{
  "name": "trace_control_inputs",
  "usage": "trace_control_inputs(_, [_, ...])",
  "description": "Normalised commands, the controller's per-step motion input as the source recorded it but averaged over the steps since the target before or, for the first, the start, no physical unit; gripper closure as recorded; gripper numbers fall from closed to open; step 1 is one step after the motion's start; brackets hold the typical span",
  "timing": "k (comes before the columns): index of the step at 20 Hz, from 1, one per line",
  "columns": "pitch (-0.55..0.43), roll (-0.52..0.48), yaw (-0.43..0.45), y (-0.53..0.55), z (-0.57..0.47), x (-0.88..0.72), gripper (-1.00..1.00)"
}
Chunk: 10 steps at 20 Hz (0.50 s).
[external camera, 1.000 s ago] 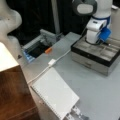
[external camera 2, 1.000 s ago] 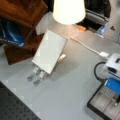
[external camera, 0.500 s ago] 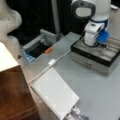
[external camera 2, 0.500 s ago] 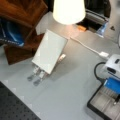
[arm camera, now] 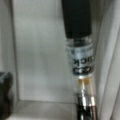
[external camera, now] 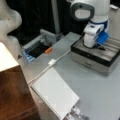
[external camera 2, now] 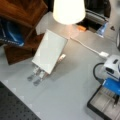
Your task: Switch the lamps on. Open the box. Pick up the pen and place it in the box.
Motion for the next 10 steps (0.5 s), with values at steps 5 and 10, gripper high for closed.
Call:
trace_control_inputs(5, [-0.022,-0.072,-0.125,0.06,0.00,0.09,-1.00])
trace_control_inputs(10, [0.019,-0.069,-0.117,0.01,0.12,0.07,-1.00])
